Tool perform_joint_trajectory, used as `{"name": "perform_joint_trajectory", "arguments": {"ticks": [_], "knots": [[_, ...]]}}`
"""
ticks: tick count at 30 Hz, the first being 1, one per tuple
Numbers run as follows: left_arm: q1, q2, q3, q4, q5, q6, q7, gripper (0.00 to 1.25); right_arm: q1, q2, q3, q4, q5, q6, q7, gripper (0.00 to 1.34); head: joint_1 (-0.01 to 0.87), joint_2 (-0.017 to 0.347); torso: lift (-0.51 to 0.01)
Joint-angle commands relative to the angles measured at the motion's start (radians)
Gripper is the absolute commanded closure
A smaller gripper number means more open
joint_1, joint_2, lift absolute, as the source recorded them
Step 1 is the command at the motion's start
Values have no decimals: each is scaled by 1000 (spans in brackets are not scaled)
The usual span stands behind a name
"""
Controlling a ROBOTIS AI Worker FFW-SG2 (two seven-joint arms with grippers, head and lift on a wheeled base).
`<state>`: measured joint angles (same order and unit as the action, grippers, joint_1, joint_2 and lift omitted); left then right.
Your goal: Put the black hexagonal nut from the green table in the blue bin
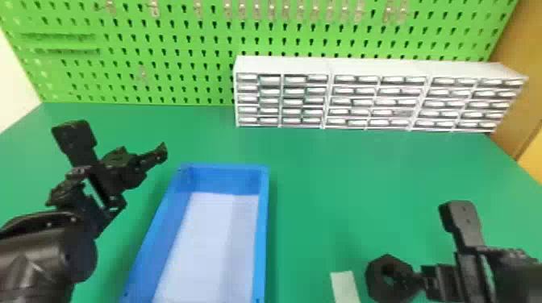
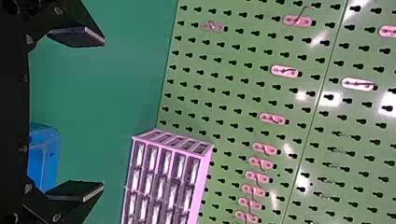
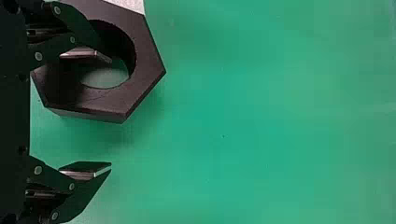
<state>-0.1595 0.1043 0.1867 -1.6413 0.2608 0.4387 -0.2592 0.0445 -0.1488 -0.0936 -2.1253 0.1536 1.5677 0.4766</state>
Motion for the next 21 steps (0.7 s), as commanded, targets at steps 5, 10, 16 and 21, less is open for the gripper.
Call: {"name": "perform_joint_trajectory", "arguments": {"ticks": [5,10,16,21], "knots": [[0,0,0,0,0,0,0,186,2,0,0,4,-2,4,-1,467,666,32,-100],[0,0,-1,0,0,0,0,186,2,-2,2,7,-2,4,-1,467,666,32,-100],[0,0,0,0,0,0,0,186,2,0,8,15,-2,4,0,467,666,32,-100],[0,0,0,0,0,0,0,186,6,0,8,21,-2,4,0,467,666,32,-100]]}}
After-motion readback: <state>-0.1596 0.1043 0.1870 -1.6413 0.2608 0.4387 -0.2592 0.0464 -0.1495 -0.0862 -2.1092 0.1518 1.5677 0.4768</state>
